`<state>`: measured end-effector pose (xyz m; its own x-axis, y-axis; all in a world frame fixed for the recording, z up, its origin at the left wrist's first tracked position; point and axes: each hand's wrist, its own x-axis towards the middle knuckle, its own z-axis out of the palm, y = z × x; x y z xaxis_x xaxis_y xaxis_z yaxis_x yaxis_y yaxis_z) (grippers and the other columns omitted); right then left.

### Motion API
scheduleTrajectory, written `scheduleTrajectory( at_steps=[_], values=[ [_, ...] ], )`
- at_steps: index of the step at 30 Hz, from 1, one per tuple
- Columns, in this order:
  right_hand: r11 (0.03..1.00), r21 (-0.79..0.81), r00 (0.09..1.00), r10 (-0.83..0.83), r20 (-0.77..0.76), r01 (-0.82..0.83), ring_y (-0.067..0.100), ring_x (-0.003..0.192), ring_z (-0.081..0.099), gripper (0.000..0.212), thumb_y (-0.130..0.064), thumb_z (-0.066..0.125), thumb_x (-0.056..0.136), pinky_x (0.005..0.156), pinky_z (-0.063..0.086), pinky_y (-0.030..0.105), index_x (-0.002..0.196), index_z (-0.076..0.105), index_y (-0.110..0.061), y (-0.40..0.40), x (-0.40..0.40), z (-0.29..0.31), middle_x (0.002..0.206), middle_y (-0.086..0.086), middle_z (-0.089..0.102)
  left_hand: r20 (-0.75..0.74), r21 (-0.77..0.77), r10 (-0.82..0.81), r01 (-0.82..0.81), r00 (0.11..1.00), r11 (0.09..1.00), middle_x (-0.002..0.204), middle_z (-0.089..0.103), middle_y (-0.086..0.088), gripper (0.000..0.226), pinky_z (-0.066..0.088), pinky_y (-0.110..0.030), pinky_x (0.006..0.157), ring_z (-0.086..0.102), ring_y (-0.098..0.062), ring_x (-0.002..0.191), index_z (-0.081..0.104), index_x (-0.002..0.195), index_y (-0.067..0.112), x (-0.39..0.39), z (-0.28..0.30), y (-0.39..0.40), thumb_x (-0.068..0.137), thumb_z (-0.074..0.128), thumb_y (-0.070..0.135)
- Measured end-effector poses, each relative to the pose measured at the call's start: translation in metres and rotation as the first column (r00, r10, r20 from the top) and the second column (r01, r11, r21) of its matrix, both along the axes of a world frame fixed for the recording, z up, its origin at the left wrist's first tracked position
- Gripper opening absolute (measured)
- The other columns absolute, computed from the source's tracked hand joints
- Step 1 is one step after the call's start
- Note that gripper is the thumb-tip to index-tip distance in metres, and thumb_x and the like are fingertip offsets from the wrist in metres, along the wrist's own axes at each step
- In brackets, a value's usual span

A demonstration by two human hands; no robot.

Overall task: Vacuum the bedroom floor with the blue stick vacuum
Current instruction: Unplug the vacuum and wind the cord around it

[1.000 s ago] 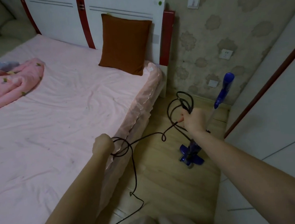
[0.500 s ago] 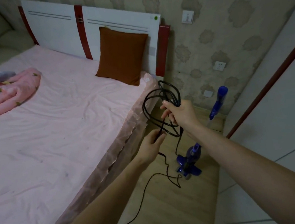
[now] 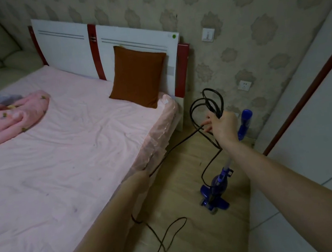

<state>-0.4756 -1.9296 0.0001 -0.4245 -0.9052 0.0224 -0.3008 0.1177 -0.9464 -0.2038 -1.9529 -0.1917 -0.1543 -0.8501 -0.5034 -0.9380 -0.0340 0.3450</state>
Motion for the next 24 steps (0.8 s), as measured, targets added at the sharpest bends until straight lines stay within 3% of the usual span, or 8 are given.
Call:
scheduleTrajectory(
  at_steps=[3, 5, 8, 11, 15, 17, 21, 24],
  values=[
    [0.997, 0.058, 0.998, 0.056, 0.011, -0.057, 0.013, 0.051, 0.062, 0.023, -0.023, 0.053, 0.099, 0.059, 0.055, 0.026, 0.097, 0.066, -0.004, -0.005, -0.003, 0.009, 0.076, 0.005, 0.072, -0.065, 0.021, -0.053, 0.055, 0.996, 0.998, 0.113, 0.064, -0.006, 0.042, 0.052, -0.037, 0.088, 0.061, -0.022, 0.1, 0.066, 0.111, 0.015, 0.002, 0.024, 0.006, 0.074, 0.063, 0.035],
    [0.984, 0.13, 0.992, 0.116, 0.051, -0.122, 0.007, 0.04, 0.052, 0.023, -0.022, 0.055, 0.098, 0.044, 0.045, 0.018, 0.095, 0.067, -0.002, -0.001, 0.008, 0.009, 0.077, 0.009, 0.073, -0.193, -0.071, -0.087, 0.075, 0.977, 0.995, 0.115, 0.061, -0.002, 0.038, 0.05, -0.03, 0.085, 0.059, -0.018, 0.103, 0.061, 0.119, 0.016, -0.017, 0.072, 0.02, 0.084, 0.065, 0.029],
    [0.95, 0.203, 0.969, 0.217, 0.121, -0.238, 0.004, 0.034, 0.043, 0.022, -0.023, 0.058, 0.096, 0.036, 0.033, 0.017, 0.091, 0.069, -0.004, 0.009, 0.027, 0.006, 0.079, 0.012, 0.074, -0.525, -0.212, -0.046, -0.079, 0.85, 0.974, 0.128, 0.053, 0.004, 0.043, 0.042, -0.02, 0.09, 0.053, -0.01, 0.116, 0.05, 0.135, 0.017, -0.054, 0.122, 0.027, 0.094, 0.056, 0.029],
    [0.913, 0.233, 0.938, 0.298, 0.178, -0.334, 0.008, 0.039, 0.039, 0.024, -0.022, 0.059, 0.095, 0.039, 0.03, 0.018, 0.093, 0.07, -0.001, 0.014, 0.038, 0.004, 0.08, 0.012, 0.075, -0.696, -0.192, -0.034, -0.14, 0.717, 0.971, 0.126, 0.057, 0.008, 0.035, 0.045, -0.02, 0.093, 0.055, -0.003, 0.112, 0.056, 0.13, 0.019, -0.08, 0.142, 0.03, 0.098, 0.05, 0.032],
    [0.887, 0.247, 0.917, 0.35, 0.191, -0.39, 0.009, 0.04, 0.038, 0.029, -0.022, 0.057, 0.096, 0.041, 0.031, 0.021, 0.101, 0.068, 0.005, 0.014, 0.039, 0.003, 0.076, 0.018, 0.071, -0.724, -0.149, -0.076, -0.049, 0.685, 0.988, 0.126, 0.053, 0.015, 0.037, 0.039, -0.01, 0.093, 0.05, 0.004, 0.112, 0.051, 0.137, 0.02, -0.086, 0.137, 0.042, 0.1, 0.046, 0.024],
    [0.871, 0.251, 0.904, 0.379, 0.2, -0.421, 0.008, 0.04, 0.037, 0.031, -0.025, 0.052, 0.1, 0.041, 0.03, 0.019, 0.1, 0.069, 0.0, 0.014, 0.038, 0.0, 0.073, 0.01, 0.072, -0.715, -0.116, -0.044, -0.056, 0.697, 0.992, 0.112, 0.061, 0.009, 0.028, 0.042, -0.018, 0.089, 0.056, 0.003, 0.1, 0.06, 0.122, 0.014, -0.086, 0.126, 0.043, 0.101, 0.044, 0.024],
    [0.896, 0.285, 0.92, 0.256, 0.296, -0.341, 0.006, 0.035, 0.03, 0.033, -0.031, 0.045, 0.102, 0.037, 0.022, 0.02, 0.079, 0.057, -0.01, 0.011, 0.035, -0.008, 0.049, -0.003, 0.051, -0.794, -0.006, 0.285, -0.476, 0.537, 0.879, 0.068, 0.055, -0.002, 0.04, 0.051, -0.035, 0.067, 0.056, -0.014, 0.064, 0.055, 0.073, 0.014, -0.079, 0.112, 0.038, 0.104, 0.034, 0.028],
    [0.893, 0.304, 0.887, 0.186, 0.423, -0.332, 0.007, 0.035, 0.024, 0.038, -0.035, 0.049, 0.1, 0.035, 0.018, 0.02, 0.066, 0.047, -0.019, 0.011, 0.027, -0.01, 0.043, -0.009, 0.034, -0.633, -0.085, 0.45, -0.635, 0.63, 0.768, 0.076, 0.057, -0.008, 0.041, 0.04, -0.03, 0.068, 0.055, -0.023, 0.076, 0.058, 0.073, 0.011, -0.056, 0.102, 0.022, 0.104, 0.034, 0.024]
  ],
)
